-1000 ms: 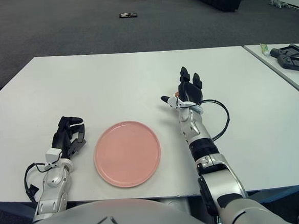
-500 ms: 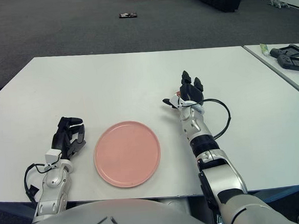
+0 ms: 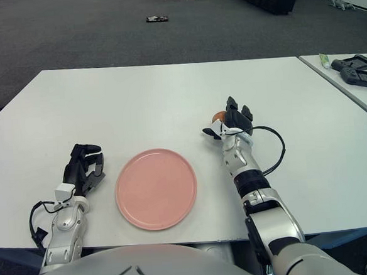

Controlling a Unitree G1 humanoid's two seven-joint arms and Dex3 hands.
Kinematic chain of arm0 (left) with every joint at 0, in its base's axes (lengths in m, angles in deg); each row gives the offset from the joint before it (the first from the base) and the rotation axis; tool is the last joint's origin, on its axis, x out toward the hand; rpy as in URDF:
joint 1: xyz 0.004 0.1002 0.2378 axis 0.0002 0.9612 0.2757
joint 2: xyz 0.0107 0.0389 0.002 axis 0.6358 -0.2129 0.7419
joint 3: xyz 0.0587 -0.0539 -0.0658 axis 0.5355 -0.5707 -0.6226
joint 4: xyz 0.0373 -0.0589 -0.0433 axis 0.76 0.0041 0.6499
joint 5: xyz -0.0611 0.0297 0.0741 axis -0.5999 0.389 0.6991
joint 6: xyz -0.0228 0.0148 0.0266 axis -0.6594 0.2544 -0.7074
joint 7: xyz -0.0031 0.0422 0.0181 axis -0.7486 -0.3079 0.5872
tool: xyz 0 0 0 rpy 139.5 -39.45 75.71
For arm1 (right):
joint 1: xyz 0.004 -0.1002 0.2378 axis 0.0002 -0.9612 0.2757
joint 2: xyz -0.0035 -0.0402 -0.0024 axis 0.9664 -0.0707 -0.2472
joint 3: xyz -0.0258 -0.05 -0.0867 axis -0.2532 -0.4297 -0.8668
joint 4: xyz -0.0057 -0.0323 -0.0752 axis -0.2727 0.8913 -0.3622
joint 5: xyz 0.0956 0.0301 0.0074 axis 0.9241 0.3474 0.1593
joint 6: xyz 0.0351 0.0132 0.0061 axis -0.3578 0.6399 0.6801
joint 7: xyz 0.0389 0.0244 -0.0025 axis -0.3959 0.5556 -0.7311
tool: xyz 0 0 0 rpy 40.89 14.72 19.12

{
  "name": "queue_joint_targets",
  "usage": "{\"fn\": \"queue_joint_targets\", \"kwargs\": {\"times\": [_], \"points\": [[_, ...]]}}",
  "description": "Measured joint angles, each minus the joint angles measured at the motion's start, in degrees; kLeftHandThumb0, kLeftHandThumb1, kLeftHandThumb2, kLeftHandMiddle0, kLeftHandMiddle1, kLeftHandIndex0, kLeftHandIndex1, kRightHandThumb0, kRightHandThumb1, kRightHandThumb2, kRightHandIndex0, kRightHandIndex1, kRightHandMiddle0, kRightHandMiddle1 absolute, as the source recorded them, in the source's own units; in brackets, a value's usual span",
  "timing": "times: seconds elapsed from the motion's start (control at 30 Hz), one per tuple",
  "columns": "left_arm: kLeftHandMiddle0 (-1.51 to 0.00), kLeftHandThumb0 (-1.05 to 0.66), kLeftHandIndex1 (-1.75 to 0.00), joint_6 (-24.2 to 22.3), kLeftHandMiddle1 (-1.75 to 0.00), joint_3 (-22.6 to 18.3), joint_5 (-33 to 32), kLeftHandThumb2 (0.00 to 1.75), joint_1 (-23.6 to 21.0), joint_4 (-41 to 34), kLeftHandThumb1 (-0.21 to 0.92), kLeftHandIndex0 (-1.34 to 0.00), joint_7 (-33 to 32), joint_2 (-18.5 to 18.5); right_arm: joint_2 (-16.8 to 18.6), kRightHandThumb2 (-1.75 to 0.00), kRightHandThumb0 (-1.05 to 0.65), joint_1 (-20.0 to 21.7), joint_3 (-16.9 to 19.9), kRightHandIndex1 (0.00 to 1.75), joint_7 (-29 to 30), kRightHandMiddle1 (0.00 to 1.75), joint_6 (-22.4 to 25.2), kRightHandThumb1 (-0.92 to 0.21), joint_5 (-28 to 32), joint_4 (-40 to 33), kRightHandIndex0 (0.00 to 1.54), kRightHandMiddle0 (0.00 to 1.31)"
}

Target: Put the apple into the plate.

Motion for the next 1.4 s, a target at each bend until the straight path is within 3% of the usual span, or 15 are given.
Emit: {"fn": "queue_joint_targets", "kwargs": {"times": [0.5,0.87,1.07,1.17,1.27,1.33,1.4], "points": [[-0.48,-0.36,-1.75,0.0,-1.51,-0.1,0.0,0.71,-0.1,0.3,0.79,-0.27,0.0,0.3,-0.3,-0.31,-1.01,-0.5,0.1,0.00,-2.3,0.00,12.7,-0.74,-0.1,-3.9,0.00,0.00],[-0.47,-0.36,-1.75,0.4,-1.49,-0.1,-0.2,0.69,-0.1,0.5,0.81,-0.26,0.0,0.3,0.6,-0.34,-0.89,1.4,1.2,0.00,-0.7,0.00,20.5,-0.79,0.2,-2.4,0.00,0.00],[-0.46,-0.36,-1.75,0.4,-1.47,-0.2,-0.2,0.69,-0.1,0.5,0.81,-0.26,0.0,0.3,1.5,-0.54,-0.80,2.0,2.2,0.02,1.7,0.01,21.3,-0.71,0.7,-0.8,0.02,0.00],[-0.45,-0.36,-1.75,0.4,-1.46,-0.2,-0.2,0.69,-0.1,0.4,0.81,-0.26,0.0,0.2,2.1,-0.61,-0.77,2.0,2.6,0.07,2.4,0.08,21.3,-0.68,1.3,-0.5,0.04,0.00],[-0.46,-0.36,-1.75,0.4,-1.46,-0.2,-0.2,0.68,-0.1,0.4,0.81,-0.26,0.0,0.1,2.5,-0.66,-0.74,2.0,2.9,0.28,3.2,0.25,20.8,-0.67,2.2,-0.5,0.01,0.00],[-0.46,-0.36,-1.75,0.4,-1.45,-0.2,-0.2,0.68,-0.1,0.4,0.81,-0.26,0.0,0.0,2.6,-0.67,-0.73,1.9,3.1,0.33,3.8,0.29,20.3,-0.66,2.6,-0.5,0.00,0.00],[-0.46,-0.36,-1.75,0.4,-1.45,-0.2,-0.2,0.68,-0.1,0.4,0.81,-0.26,0.0,0.0,2.7,-0.68,-0.72,1.9,3.2,0.48,4.3,0.46,19.6,-0.67,2.9,-0.5,0.01,0.00]]}}
